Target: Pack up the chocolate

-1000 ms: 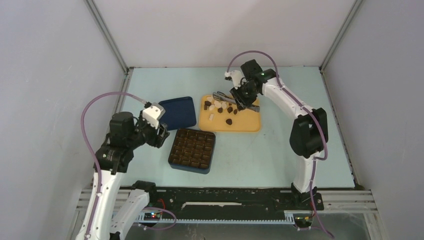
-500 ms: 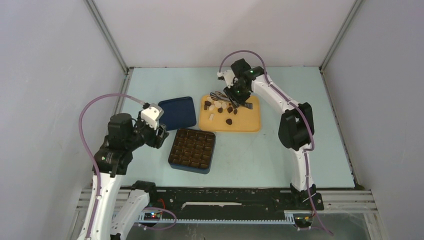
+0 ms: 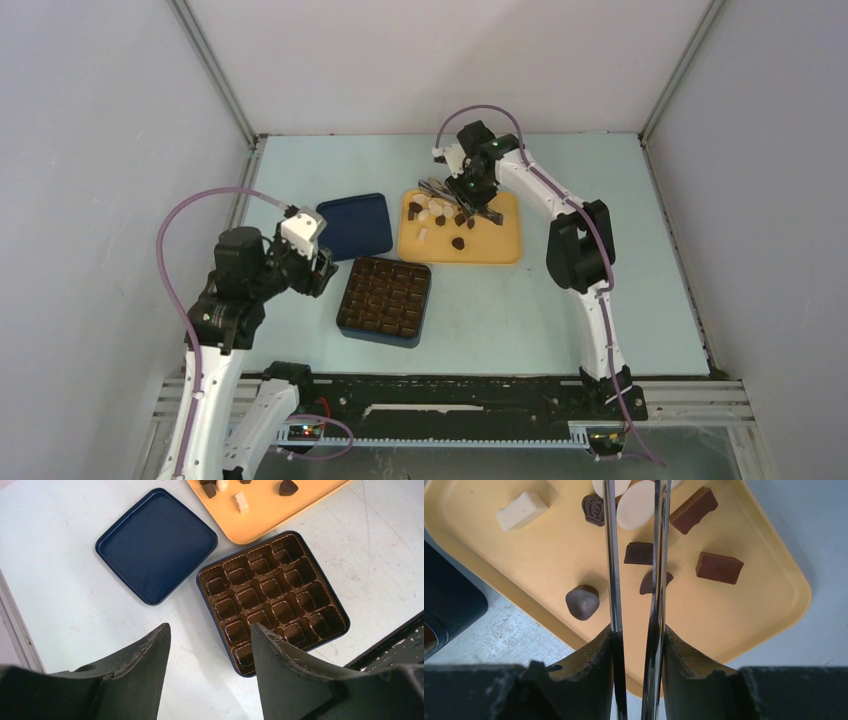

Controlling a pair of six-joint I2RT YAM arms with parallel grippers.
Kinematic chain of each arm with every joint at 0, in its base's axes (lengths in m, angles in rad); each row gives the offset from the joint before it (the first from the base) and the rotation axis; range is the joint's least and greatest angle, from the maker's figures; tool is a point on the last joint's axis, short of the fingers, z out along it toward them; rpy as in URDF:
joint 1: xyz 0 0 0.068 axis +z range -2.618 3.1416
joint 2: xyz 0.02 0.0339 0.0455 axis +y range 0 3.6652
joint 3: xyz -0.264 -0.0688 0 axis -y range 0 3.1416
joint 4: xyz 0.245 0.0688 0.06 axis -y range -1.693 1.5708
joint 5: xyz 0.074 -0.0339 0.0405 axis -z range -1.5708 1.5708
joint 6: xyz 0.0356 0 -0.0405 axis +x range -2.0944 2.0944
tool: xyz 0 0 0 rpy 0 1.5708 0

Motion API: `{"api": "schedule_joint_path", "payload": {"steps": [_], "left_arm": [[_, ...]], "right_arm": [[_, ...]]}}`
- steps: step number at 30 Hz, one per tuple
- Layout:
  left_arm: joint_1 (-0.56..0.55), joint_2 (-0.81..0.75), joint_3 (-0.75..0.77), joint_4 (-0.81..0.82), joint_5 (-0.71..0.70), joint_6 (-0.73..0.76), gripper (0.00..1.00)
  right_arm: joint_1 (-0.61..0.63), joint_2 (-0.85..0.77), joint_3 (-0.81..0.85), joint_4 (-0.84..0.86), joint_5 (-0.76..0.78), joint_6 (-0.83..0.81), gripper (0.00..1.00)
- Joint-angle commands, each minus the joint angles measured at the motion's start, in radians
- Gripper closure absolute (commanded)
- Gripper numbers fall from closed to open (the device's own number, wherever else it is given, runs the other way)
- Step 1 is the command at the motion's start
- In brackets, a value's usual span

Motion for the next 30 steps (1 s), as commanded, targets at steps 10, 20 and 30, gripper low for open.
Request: {"api": "schedule_joint_path", "payload": {"steps": [10, 20, 30], "left_arm": [[0.019, -0.025, -0.042, 0.027, 0.037, -0.020, 0.35], [0.022, -0.034, -0.053, 0.030, 0.044, -0.019, 0.35], [0.038, -0.051, -0.067, 0.036, 0.065, -0.021, 0.35]], "right_arm": [[0.010, -0.032, 0.012, -0.006, 0.063, 0.007, 0.62], [0.028, 0.003, 0.042, -0.008, 0.049, -0.001, 0.61], [0.024, -0.070, 0.006, -0.010, -0.005, -0.008, 0.75]]}}
